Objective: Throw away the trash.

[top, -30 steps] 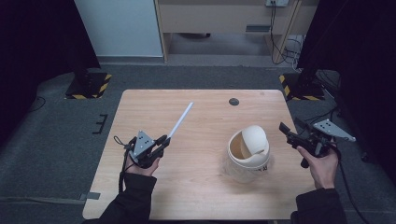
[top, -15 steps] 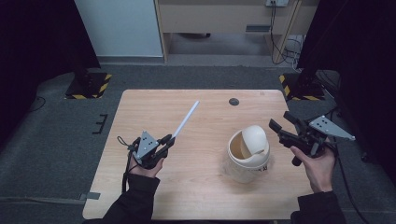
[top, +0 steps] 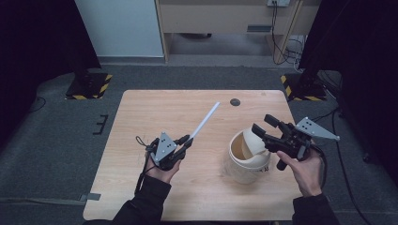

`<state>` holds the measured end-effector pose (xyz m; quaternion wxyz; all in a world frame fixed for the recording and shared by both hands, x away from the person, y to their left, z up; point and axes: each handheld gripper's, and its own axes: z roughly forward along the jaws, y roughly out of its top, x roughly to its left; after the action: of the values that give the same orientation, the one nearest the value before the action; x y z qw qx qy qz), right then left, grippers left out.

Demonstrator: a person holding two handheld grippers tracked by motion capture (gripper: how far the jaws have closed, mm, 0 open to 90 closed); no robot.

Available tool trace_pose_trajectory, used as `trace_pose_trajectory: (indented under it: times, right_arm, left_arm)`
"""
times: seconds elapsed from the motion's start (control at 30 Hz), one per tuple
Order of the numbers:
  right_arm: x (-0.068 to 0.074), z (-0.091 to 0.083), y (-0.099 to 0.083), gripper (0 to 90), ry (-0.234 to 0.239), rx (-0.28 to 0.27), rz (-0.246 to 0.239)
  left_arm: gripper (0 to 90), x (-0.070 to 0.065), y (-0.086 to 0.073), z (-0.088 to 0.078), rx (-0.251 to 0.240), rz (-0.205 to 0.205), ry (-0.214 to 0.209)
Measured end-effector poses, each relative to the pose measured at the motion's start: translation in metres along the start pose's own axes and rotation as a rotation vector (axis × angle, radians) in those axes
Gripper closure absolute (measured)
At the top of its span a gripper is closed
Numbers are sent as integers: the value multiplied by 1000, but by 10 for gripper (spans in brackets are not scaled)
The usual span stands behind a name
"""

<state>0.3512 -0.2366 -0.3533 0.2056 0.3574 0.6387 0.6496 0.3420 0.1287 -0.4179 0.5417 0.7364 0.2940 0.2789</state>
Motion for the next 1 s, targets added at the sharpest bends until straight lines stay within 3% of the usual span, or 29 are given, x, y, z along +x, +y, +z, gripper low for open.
trace_pose_trajectory:
  times: [0.2, 0.77, 0.9, 0.93, 0.97, 1.0]
  right_arm:
    - [9, 8, -5, 336, 48, 8, 31]
    - [22, 21, -16, 438, 136, 55, 88]
    - [23, 22, -18, 529, 150, 72, 96]
    - [24, 22, -19, 629, 155, 81, 91]
    - [24, 22, -19, 629, 155, 81, 91]
    - [25, 21, -20, 698, 172, 79, 106]
  left_arm:
    - [788, -20, 9, 2, -67, 34, -34]
    - [788, -68, 18, 10, -113, 90, -170]
    - [787, -72, 17, 10, -108, 94, -183]
    - [787, -72, 16, 11, -100, 92, -188]
    - [786, -72, 16, 11, -100, 92, -188]
    - [785, -72, 15, 12, -83, 91, -190]
